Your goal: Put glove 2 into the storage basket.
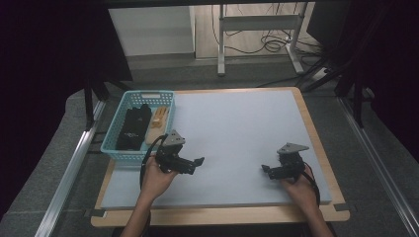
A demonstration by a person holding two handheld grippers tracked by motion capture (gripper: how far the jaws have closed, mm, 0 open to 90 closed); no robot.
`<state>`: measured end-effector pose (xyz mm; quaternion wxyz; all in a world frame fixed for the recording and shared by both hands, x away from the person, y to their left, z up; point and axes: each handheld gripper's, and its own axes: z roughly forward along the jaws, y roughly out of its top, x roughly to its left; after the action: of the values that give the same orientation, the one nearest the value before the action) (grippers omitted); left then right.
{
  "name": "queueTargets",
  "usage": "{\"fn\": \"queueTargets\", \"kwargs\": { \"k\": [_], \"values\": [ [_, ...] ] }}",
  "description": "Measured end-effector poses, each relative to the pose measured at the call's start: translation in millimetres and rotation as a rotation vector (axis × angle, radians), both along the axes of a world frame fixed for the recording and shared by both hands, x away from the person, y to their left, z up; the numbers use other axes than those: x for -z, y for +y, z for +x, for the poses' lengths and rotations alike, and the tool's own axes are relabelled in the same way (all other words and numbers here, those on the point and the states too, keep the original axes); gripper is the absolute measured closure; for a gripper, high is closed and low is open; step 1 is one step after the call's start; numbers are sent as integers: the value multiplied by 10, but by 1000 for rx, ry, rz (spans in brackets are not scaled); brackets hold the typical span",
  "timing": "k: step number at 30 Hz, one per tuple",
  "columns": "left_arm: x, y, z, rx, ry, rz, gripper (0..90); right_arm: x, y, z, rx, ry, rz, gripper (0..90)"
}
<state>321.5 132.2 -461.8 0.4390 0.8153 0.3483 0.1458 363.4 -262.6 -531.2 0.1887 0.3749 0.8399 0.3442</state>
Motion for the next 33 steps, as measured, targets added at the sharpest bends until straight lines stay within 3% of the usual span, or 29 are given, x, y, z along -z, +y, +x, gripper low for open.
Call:
{"fn": "queueTargets", "kwargs": {
  "k": [9, 21, 33],
  "values": [
    [122, -135, -31, 45, 11, -17, 0, 0, 0, 0, 0, 0, 0, 102],
    [289, -171, -71, 66, 26, -21, 0, 0, 0, 0, 0, 0, 0, 102],
    [446, -193, -118, 84, 32, 6, 0, 0, 0, 0, 0, 0, 0, 102]
  ]
}}
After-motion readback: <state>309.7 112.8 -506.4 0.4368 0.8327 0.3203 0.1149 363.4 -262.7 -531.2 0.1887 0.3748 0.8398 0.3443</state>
